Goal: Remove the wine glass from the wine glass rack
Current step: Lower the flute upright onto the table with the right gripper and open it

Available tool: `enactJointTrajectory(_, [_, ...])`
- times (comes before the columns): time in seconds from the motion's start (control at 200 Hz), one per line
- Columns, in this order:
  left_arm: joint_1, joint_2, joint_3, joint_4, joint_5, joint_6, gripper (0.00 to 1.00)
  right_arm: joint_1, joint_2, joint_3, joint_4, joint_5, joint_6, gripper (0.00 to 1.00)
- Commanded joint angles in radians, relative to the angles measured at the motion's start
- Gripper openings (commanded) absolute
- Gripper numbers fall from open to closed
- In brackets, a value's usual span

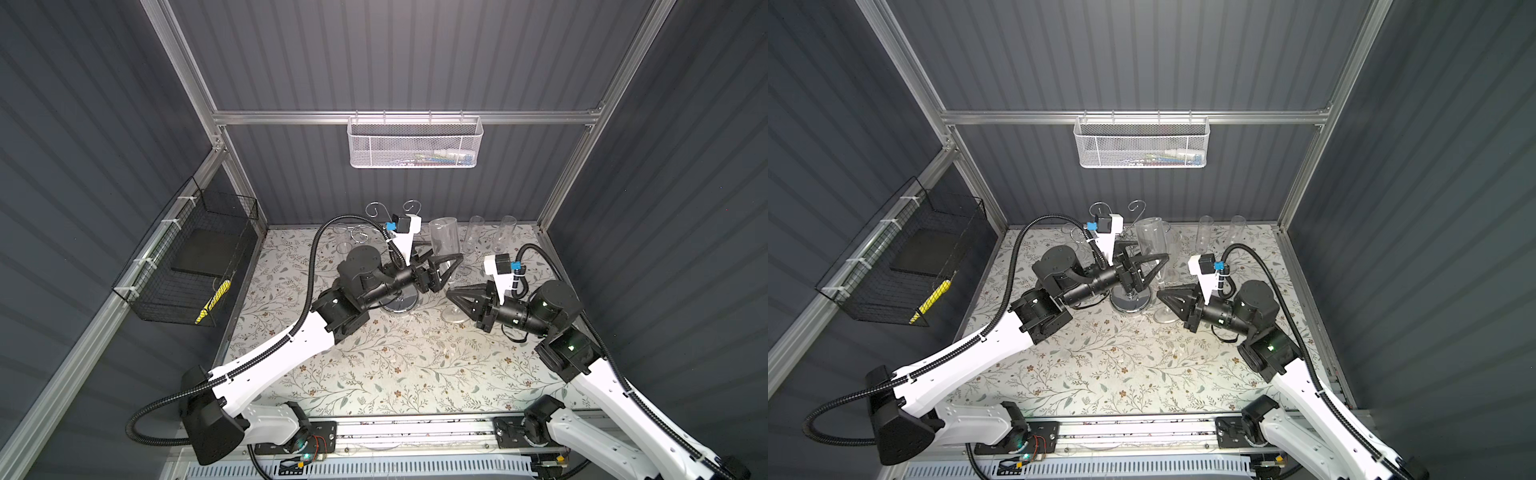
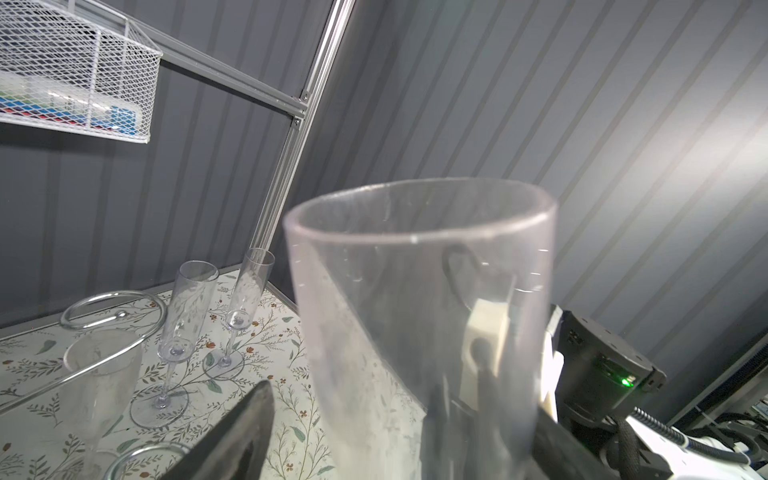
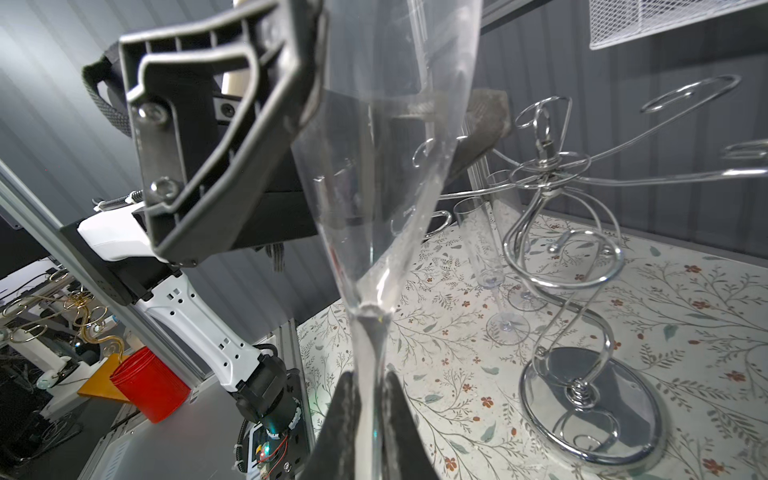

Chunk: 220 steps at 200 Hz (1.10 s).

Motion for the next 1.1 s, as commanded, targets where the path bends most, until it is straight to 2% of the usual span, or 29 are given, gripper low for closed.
enactJointTrajectory(0.0, [0.008, -0.021, -0.002, 0.096, 0.024, -0.041, 0.8, 0.031, -0.007, -0.015, 0.071, 0.037, -0.017, 0.0])
enactJointTrajectory(0.16, [0.009, -0.033, -0.022, 0.137, 0.011, -0.053, 0.76, 0.054, -0.007, -0.037, 0.067, 0.062, -0.034, 0.0])
enactJointTrajectory(0.385, [0.008, -0.016, -0.015, 0.135, 0.049, -0.064, 0.53, 0.062, 0.004, -0.054, 0.094, 0.066, -0.021, 0.0])
enactJointTrajectory(0.55, [0.008, -0.031, -0.027, 0.116, 0.057, -0.048, 0.47, 0.067, 0.005, -0.047, 0.078, 0.065, -0.03, 0.0])
enactJointTrajectory(0.575, [0.008, -0.039, -0.032, 0.112, 0.053, -0.043, 0.47, 0.068, 0.006, -0.045, 0.068, 0.069, -0.032, 0.12])
enactJointTrajectory(0.595, [0.008, -0.045, -0.036, 0.11, 0.05, -0.039, 0.47, 0.068, 0.007, -0.043, 0.059, 0.075, -0.033, 0.29])
enactJointTrajectory(0.63, [0.007, -0.057, -0.048, 0.105, 0.042, -0.032, 0.46, 0.07, 0.004, -0.037, 0.037, 0.089, -0.039, 0.7])
enactJointTrajectory(0.64, [0.009, -0.063, -0.051, 0.103, 0.041, -0.029, 0.46, 0.07, 0.003, -0.034, 0.031, 0.094, -0.043, 0.88])
enactJointTrajectory(0.645, [0.009, -0.065, -0.053, 0.102, 0.04, -0.028, 0.46, 0.07, 0.003, -0.034, 0.027, 0.096, -0.045, 0.94])
enactJointTrajectory(0.655, [0.008, -0.068, -0.055, 0.1, 0.038, -0.023, 0.46, 0.07, 0.0, -0.032, 0.021, 0.102, -0.049, 0.98])
enactJointTrajectory(0.83, [0.007, -0.181, -0.109, -0.009, 0.026, 0.092, 0.46, 0.068, -0.086, 0.007, -0.121, 0.34, -0.164, 0.99])
enactJointTrajectory(0.94, [0.006, -0.29, -0.151, -0.135, -0.049, 0.204, 0.46, 0.067, -0.152, 0.0, -0.143, 0.493, -0.224, 0.99])
enactJointTrajectory(1.096, [0.007, -0.446, -0.225, -0.268, -0.195, 0.315, 0.47, 0.065, -0.202, -0.008, -0.153, 0.608, -0.264, 0.99])
